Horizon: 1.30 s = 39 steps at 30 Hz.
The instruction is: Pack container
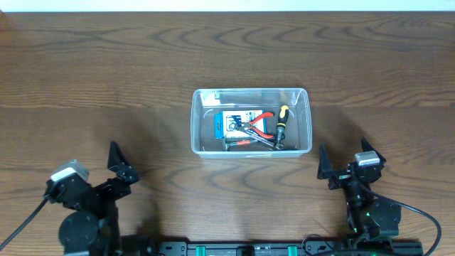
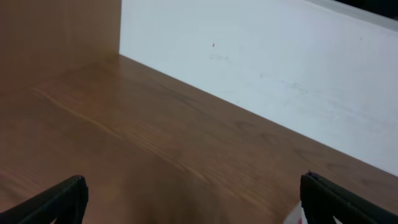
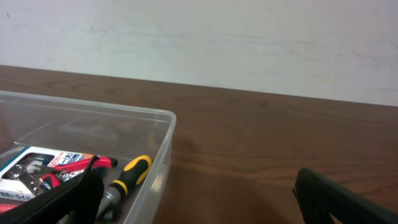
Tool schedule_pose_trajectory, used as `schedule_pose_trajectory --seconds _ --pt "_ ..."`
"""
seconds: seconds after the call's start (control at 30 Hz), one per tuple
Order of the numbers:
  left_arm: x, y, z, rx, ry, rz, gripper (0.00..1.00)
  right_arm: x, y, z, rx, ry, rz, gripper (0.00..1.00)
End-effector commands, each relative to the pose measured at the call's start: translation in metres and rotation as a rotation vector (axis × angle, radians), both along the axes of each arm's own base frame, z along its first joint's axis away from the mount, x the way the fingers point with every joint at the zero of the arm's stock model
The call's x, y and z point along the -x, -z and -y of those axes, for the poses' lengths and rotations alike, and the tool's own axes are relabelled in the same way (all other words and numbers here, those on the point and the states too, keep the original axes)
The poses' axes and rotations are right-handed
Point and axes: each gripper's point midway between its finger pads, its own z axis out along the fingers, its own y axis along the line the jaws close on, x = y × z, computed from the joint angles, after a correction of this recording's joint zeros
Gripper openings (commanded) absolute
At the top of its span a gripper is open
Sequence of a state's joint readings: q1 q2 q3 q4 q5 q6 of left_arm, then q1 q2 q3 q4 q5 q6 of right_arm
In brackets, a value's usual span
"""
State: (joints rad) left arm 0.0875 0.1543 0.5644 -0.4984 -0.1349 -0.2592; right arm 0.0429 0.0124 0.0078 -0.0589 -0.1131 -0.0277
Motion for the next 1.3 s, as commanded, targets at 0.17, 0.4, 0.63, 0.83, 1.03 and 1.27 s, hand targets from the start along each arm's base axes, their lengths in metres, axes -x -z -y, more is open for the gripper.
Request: schedule_pose_trajectory --seconds 0.17,0.4,0.63,0.83,1.03,1.27 --pt "-0.019 0.030 0.004 0.001 0.022 0.049 0.98 0.001 0.000 -0.004 0.011 -0.019 0.005 0.99" --pt "-0.027 0.058 0.003 0.003 0.022 0.023 0.98 0.001 0.000 -0.004 0.011 -0.019 0.005 0.99" --pt "-0.030 0.075 0.003 0.004 0.022 0.003 0.98 0.001 0.000 -0.004 0.010 -0.019 0.004 0.99" --pt "-0.035 0.089 0.003 0.004 0.022 0.007 0.98 0.001 0.000 -0.004 0.011 -0.019 0.005 0.99" --pt "-0.040 0.099 0.002 0.004 0.022 0.016 0.98 0.001 0.000 -0.004 0.010 -0.019 0.004 0.99" --pt "-0.041 0.113 0.002 0.009 0.022 -0.010 0.98 0.001 0.000 -0.004 0.011 -0.019 0.005 0.99"
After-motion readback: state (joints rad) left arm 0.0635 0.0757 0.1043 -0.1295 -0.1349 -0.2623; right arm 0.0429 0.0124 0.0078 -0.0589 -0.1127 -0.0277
